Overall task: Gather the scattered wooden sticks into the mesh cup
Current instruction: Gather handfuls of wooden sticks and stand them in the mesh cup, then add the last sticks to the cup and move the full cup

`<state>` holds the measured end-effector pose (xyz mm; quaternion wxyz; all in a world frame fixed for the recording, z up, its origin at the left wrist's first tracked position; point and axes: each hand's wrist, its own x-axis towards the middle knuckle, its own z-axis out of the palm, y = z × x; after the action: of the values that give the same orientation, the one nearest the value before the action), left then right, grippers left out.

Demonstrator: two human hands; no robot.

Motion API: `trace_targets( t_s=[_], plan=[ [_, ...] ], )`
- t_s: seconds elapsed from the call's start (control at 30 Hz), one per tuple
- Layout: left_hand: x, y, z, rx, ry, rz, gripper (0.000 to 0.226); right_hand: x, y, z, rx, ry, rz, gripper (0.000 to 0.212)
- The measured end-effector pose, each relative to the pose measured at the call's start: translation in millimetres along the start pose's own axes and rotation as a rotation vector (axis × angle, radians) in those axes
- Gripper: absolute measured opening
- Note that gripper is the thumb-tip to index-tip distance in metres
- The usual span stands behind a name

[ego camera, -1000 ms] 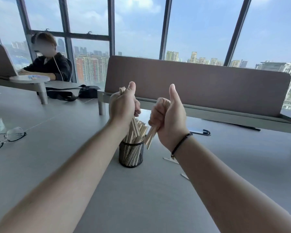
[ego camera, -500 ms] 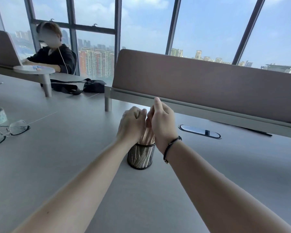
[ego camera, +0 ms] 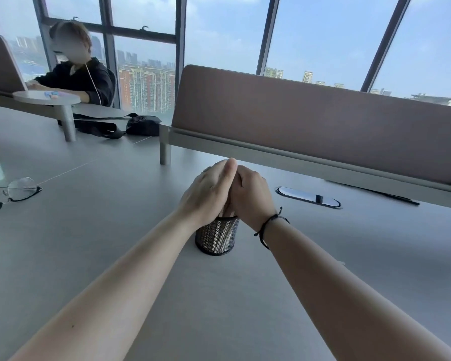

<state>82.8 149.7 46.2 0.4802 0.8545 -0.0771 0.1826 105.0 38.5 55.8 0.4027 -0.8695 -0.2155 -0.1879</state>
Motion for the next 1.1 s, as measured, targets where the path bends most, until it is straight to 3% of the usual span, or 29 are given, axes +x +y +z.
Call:
trace_targets(
  t_s=[0.03,0.1,0.2,0.33,0.47,0.6,0.67,0.77,0.83,0.97,1.1],
  plan=[
    [0,-2,0,0.048,-0.013,-0.010,0.092,-1,2,0,0.059,-0.017,0.019,0.032],
    [1,-5,0,0.139,-0.034,-0.010,0.100,-4,5,-1,0.417,-0.063,0.177,0.036],
    [3,-5,0,0.183,-0.021,-0.034,0.092,-6,13,-9,0.932,-0.099,0.451,0.058],
    [9,-7,-2,0.186,0.009,-0.076,0.078,-12,23,-30,1.056,-0.170,0.536,0.082],
    [7,-1,6,0.235,0.115,-0.034,0.066,-32,33,-53,0.956,-0.196,0.536,0.076],
    [-9,21,25,0.469,0.290,0.353,0.048,-70,61,-77,0.646,-0.176,0.519,0.056],
    [-21,35,43,0.509,0.241,0.548,0.039,-99,82,-94,0.352,-0.165,0.444,0.048],
    [-42,47,81,0.502,0.006,0.736,0.044,-141,113,-131,-0.029,-0.215,0.322,0.045],
    [-55,49,109,0.492,-0.222,0.704,0.062,-162,127,-159,-0.199,-0.245,0.319,0.047],
    [-68,36,150,0.646,-0.661,0.262,0.120,-199,150,-205,-0.350,-0.217,0.427,0.053],
    [-66,28,161,0.675,-0.694,0.157,0.134,-222,162,-221,-0.387,-0.229,0.479,0.060]
  ],
)
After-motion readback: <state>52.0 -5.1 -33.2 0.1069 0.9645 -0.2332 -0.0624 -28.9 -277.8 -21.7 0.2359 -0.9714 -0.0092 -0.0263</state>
